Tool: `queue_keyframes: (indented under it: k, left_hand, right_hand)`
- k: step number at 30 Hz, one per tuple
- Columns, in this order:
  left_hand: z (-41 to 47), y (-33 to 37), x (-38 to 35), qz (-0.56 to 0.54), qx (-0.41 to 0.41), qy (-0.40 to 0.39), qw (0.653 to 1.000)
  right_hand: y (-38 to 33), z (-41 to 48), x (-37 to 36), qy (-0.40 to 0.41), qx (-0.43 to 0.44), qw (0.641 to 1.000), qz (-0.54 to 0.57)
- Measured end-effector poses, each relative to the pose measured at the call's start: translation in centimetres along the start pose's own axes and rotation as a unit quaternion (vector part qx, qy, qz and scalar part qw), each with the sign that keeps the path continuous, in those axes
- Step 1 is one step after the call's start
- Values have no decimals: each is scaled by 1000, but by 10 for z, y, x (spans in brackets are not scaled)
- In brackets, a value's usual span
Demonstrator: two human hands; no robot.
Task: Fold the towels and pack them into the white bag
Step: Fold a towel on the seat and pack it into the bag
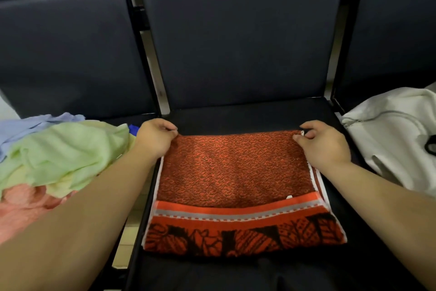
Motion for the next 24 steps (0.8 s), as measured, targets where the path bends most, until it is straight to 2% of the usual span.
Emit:
queue_keyframes:
  k: [4,6,8,10,12,15,16,18,19,21,22,24]
  left_hand:
    - [0,-22,11,-169,121,17,978]
    - [-2,-24,13,-185,126,24,974]
    - [-6,-19,13,-175,91,29,980]
    - [-12,-9,10,-131,37,17,991]
    - [-22,2,5,-29,-16,-7,999]
    - [-36,13,11,166,-98,21,981]
    - [-43,17,11,187,-118,16,975]
    - [-62,20,1,159,-125,-62,977]
    - [-72,19,-7,143,-113,-115,977]
    - [-96,16,-19,142,-81,-211,964]
    - [-108,14,-22,151,-60,-252,954]
    - [-127,5,-23,198,-26,-319,926]
  right_hand:
    - [0,0,-1,-5,6,1000,-1]
    - [0,0,0,-5,10,1000,-7]
    - [0,1,0,-4,12,1000,-8]
    - [1,1,0,-2,11,1000,-4]
    - [0,1,1,-3,14,1000,1]
    - [-5,-5,3,-9,29,1000,3]
    - [-8,-9,5,-2,40,999,2]
    - [-19,-21,12,-12,83,996,-5]
    - [-28,-29,12,-51,118,992,-9]
    - [-42,-54,1,-202,182,962,-18]
    - [-44,-69,-5,-272,206,939,-49]
    - [-36,-91,-11,-336,241,896,-161]
Point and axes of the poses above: each hand's wrist, its own z-axis towards the middle knuckle, its own x-axis out of the back of the hand, y = z × x, the point moved 9 cm from there along z, towards the middle knuckle, and after that the axes turned 15 degrees about -z, right-handed, at the moved point
